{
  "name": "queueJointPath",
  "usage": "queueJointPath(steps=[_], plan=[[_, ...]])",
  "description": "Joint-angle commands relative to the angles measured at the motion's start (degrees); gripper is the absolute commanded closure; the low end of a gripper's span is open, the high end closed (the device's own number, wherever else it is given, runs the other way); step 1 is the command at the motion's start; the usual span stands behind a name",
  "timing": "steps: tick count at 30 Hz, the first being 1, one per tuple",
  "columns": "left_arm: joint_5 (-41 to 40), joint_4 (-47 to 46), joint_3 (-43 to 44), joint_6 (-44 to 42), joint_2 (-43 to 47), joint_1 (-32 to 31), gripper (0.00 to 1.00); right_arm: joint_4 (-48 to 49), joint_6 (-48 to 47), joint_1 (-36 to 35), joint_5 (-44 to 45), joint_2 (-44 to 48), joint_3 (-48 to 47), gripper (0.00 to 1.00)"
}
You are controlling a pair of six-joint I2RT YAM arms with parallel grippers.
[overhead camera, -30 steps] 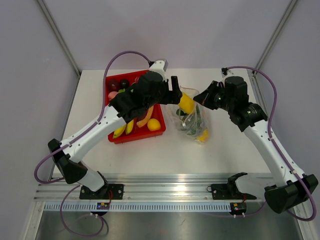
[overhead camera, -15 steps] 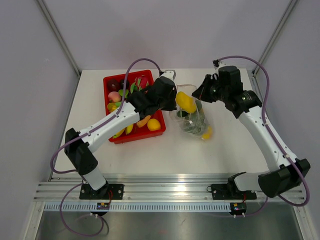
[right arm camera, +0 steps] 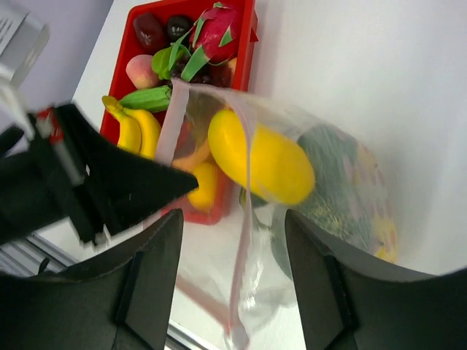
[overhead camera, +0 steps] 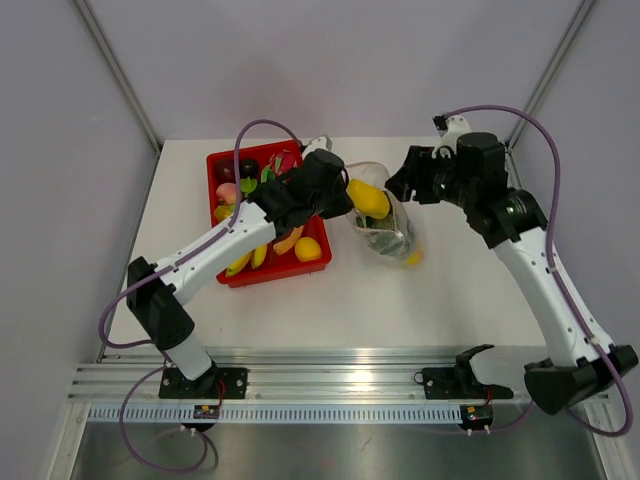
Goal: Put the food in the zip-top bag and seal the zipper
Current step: Adjust the zipper food storage bag at the center of the board.
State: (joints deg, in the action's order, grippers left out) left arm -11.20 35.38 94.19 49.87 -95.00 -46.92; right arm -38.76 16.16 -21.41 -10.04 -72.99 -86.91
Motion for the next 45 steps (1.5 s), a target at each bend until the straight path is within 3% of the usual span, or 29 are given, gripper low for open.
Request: queueJointPath(steps=[1,9,12,15,23,34,40,45], plan=[[-2.68,0.48,3.54,5.67,-0.36,0.60,1.00,7.29,-4.47,-0.04,-0.24,10.30,8.91,0.33],[-3.65,1.19,6.09,6.91,-1.50,0.60,1.00,21.51,-14.93,-0.21,-0.94,33.14,35.37,0.31],[-3.56,1.54,6.88,7.09,-2.38,0.51,1.00,23.20,-17.38,-0.21,-2.16,37.20,39.26,0.33],[-4.27,1.10,6.53,7.79,-2.21,0.60,1.00,24.35,-17.83,-0.30,-2.26,38.71,44.01,0.36],[-3.83,1.10,7.85,8.40,-3.26,0.60,1.00,24.26,-17.66,-1.27,-1.29,34.85,43.23,0.38],[-4.09,0.75,7.50,8.84,-3.00,0.51,1.00,34.71,-14.76,-4.16,-3.84,28.96,45.96,0.41],[-3.04,-0.13,6.80,9.46,-2.65,0.51,1.00,41.13,-13.62,-4.52,-4.19,25.88,46.84,0.56],[-3.47,-0.48,5.65,9.55,-1.24,0.51,1.00,43.68,-12.12,-4.52,-4.11,24.83,47.54,0.82]])
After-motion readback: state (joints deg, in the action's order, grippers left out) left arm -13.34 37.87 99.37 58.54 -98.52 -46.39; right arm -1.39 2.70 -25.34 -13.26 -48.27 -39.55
